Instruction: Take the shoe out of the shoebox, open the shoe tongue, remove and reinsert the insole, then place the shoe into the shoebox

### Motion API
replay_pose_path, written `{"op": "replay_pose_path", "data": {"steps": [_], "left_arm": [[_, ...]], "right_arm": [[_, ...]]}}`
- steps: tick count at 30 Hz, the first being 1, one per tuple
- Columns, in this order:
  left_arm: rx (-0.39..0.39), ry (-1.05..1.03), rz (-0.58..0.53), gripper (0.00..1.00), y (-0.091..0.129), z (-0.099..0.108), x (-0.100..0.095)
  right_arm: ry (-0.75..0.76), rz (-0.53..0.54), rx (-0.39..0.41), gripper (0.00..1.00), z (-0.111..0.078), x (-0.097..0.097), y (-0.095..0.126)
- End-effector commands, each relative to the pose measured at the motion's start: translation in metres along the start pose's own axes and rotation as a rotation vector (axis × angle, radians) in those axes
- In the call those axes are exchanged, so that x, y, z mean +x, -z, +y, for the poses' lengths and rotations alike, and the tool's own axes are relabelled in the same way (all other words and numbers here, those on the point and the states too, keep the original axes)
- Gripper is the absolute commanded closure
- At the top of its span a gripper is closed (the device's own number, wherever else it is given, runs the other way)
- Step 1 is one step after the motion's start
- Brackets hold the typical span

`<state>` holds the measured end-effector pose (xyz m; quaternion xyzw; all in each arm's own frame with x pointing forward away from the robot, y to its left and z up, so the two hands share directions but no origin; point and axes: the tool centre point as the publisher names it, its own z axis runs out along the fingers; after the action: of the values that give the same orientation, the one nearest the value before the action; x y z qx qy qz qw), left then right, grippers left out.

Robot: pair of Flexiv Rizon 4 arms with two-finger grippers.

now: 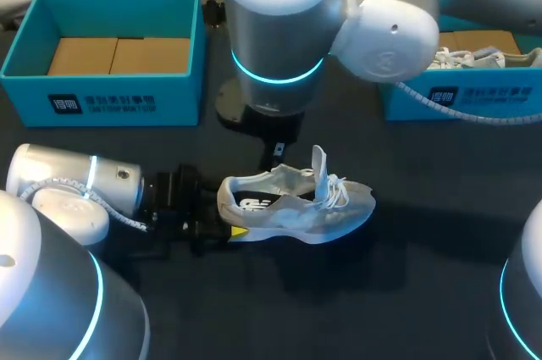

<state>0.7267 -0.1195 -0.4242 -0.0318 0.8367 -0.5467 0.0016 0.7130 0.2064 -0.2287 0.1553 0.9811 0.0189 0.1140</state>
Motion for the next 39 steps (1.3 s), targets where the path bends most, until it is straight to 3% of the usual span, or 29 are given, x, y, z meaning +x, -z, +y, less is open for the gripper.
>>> {"op": "replay_pose_path", "data": {"steps": [1,11,26,39], "left_arm": [[-0.004,0.0,0.0,1.0,0.0,0.002,0.0],[-0.004,0.0,0.0,1.0,0.0,0.002,0.0],[-0.004,0.0,0.0,1.0,0.0,0.002,0.0],[-0.004,0.0,0.0,1.0,0.0,0.002,0.0]], "right_arm": [[0.0,0.001,-0.008,1.0,-0.003,0.0,-0.001],[0.0,0.001,-0.008,1.0,-0.003,0.0,-0.001],[0.004,0.097,-0.014,1.0,0.02,0.007,-0.077],[0.004,0.097,-0.014,1.0,0.02,0.007,-0.077]]}}
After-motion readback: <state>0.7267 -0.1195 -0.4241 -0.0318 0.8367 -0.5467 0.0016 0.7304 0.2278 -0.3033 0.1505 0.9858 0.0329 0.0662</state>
